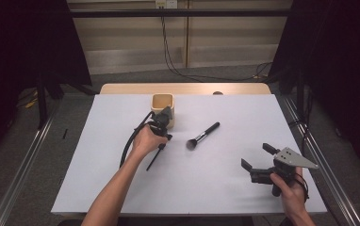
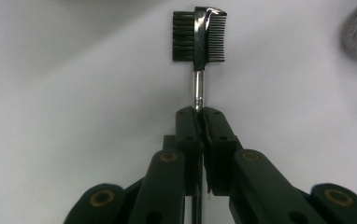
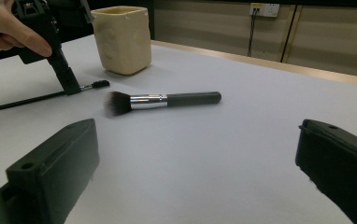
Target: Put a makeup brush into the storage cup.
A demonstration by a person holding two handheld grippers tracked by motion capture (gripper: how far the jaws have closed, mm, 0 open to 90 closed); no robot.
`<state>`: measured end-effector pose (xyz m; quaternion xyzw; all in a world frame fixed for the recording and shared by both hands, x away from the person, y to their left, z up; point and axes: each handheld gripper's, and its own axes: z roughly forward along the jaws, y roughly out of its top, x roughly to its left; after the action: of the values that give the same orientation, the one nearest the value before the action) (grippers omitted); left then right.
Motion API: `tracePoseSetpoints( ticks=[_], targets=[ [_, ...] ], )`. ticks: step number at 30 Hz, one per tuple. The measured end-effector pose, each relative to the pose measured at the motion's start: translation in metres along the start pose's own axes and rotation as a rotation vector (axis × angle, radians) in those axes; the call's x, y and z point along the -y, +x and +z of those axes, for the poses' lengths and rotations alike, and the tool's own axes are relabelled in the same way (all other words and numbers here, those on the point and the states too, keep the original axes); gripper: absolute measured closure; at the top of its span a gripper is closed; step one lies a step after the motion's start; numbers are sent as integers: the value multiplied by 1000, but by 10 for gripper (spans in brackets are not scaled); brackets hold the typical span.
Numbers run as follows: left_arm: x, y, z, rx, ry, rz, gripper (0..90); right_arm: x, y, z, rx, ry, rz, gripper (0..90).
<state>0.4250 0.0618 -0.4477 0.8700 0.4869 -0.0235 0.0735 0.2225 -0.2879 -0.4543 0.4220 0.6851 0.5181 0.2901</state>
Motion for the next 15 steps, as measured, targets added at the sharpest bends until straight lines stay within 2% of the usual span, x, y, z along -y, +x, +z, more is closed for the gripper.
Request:
tracePoseSetpoints(
  ticks=[5,15],
  targets=[
    [3,6,-1,37,-23,15,861,0,0,0,1,0,2,0],
    [9,9,-8,46,-115,20,861,0,-1,0,3,-1,5,0]
  ],
)
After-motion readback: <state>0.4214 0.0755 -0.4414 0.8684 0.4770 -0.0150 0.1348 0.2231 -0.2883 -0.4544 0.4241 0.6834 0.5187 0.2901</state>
